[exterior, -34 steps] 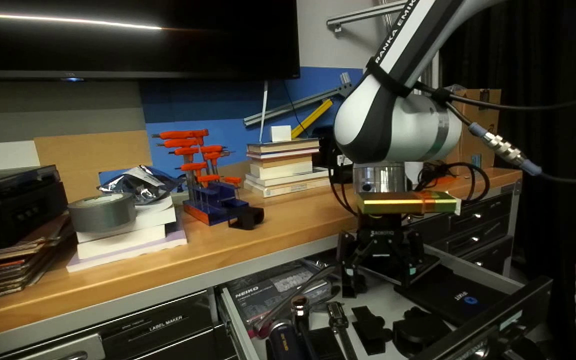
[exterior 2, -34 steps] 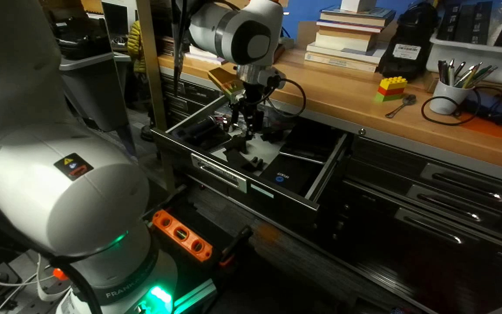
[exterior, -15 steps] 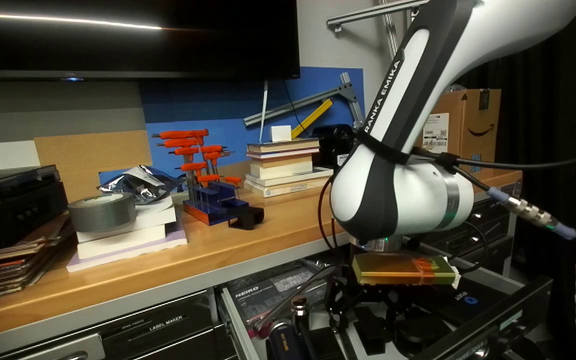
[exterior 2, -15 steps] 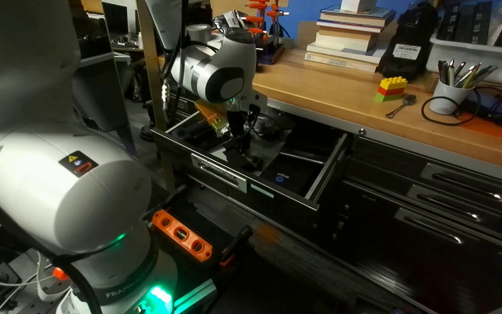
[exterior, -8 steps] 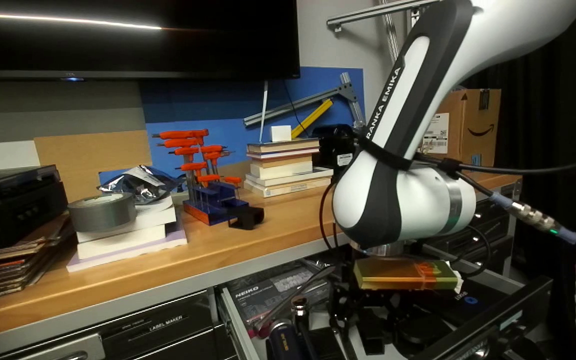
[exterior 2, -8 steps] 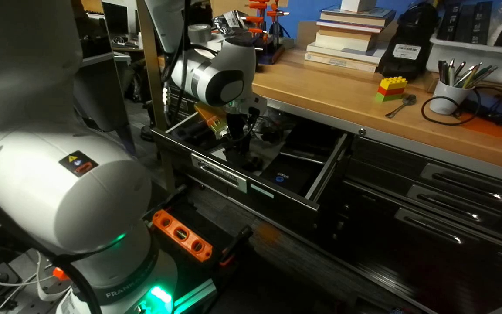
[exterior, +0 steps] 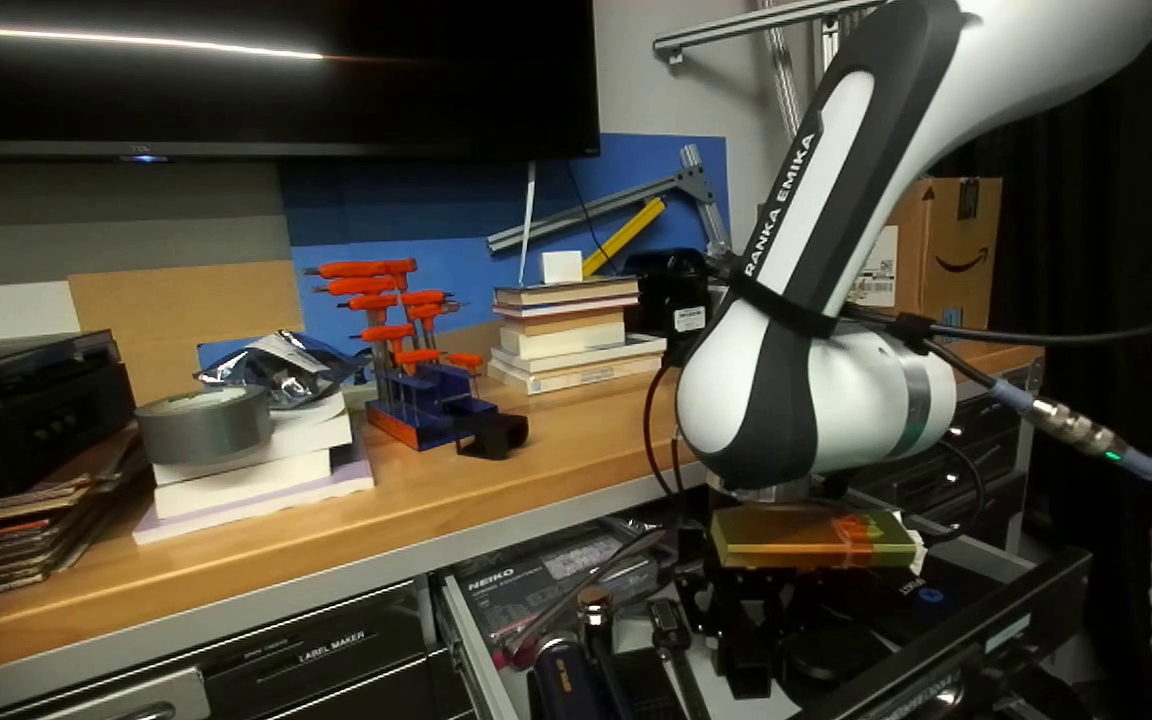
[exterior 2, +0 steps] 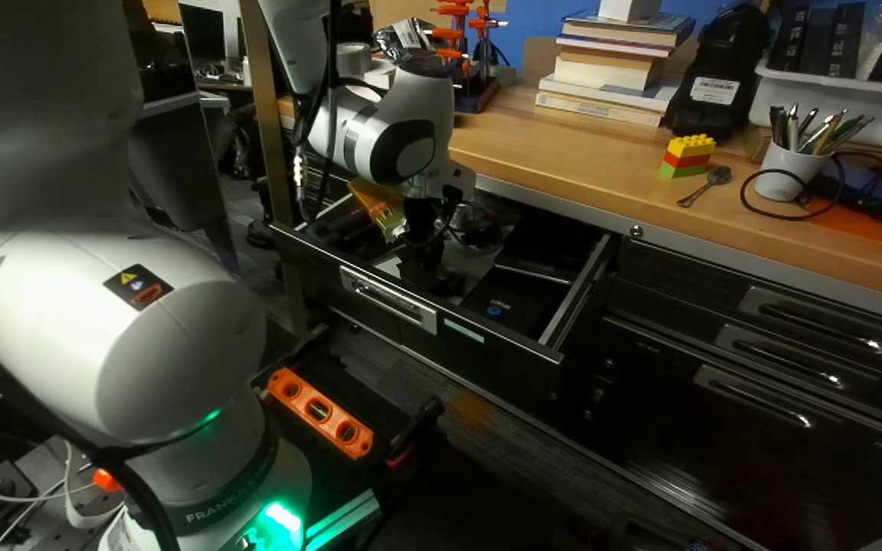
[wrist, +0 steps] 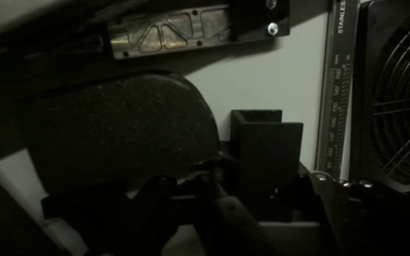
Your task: Open the topmost drawer, remove some things from it and put them on the table
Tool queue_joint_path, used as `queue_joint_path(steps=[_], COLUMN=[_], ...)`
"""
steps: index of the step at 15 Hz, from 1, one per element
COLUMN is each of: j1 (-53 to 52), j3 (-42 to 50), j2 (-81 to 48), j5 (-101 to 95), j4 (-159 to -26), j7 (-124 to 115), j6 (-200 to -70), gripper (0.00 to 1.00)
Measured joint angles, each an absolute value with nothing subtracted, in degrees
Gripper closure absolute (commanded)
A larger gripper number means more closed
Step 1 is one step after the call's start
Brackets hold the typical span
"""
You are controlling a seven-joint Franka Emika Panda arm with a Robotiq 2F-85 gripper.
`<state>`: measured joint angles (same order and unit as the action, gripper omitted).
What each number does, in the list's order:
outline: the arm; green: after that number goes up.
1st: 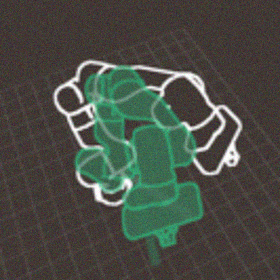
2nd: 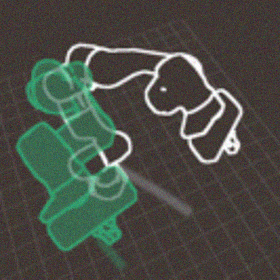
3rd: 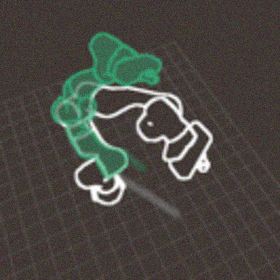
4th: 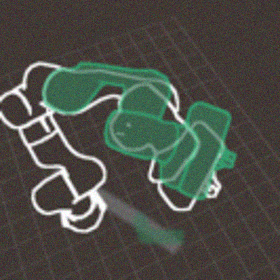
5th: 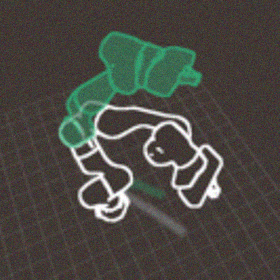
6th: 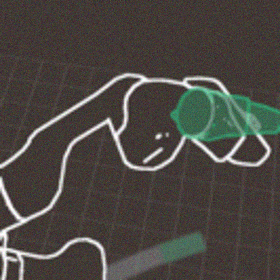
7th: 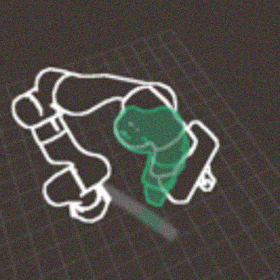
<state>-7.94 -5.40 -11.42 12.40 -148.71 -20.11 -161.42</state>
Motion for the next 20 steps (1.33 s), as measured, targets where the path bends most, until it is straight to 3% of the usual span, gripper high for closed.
queue_joint_path(steps=[7, 15, 20], j1=[-8.97, -8.03, -7.65], j3=[-3.23, -3.24, -4.79], j2=[-7.34, 2.92, 2.65], j5=[6.86, 2.55, 0.30], j4=[-147.63, -139.69, -131.48], j7=[-25.11, -28.16, -30.42], j6=[-159.78, -144.37, -140.85], gripper=[0.88, 0.88, 0.88])
